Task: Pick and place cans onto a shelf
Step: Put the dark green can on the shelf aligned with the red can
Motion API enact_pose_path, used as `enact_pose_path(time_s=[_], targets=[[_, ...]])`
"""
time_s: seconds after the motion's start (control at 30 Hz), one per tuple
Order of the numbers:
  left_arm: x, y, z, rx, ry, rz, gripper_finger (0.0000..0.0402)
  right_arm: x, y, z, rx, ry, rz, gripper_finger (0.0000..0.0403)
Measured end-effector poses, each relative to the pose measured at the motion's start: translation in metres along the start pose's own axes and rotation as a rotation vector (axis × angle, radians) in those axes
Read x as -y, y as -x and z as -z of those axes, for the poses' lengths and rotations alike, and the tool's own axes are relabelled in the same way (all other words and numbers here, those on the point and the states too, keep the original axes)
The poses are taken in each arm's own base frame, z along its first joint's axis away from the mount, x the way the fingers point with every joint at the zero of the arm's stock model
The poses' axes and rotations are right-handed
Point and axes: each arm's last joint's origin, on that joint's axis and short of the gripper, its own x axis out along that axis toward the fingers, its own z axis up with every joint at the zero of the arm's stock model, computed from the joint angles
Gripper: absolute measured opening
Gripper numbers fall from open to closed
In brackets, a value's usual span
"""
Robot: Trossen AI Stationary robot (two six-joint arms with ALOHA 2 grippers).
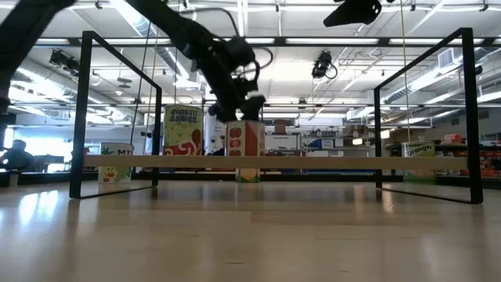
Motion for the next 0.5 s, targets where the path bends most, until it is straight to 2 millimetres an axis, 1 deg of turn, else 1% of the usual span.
enact_pose_path(time_s=[0.2, 0.33, 0.5], targets=[[-0.014, -0.025, -0.004, -0.106, 0.102, -0.034, 0.0357, 0.007, -0.003, 0.000, -0.007, -0.004, 0.029, 0.0348], [-0.025, -0.037, -0.004, -0.173, 0.174, -0.046, 0.0357, 0.013, -0.005, 0.000, -0.014, -0.006, 0.053, 0.0348], [-0.036, -0.055, 0.009, -0.238, 0.261, -0.068, 0.0339, 0.018, -0.006, 0.000, -0.018, -0.006, 0.071, 0.0348]])
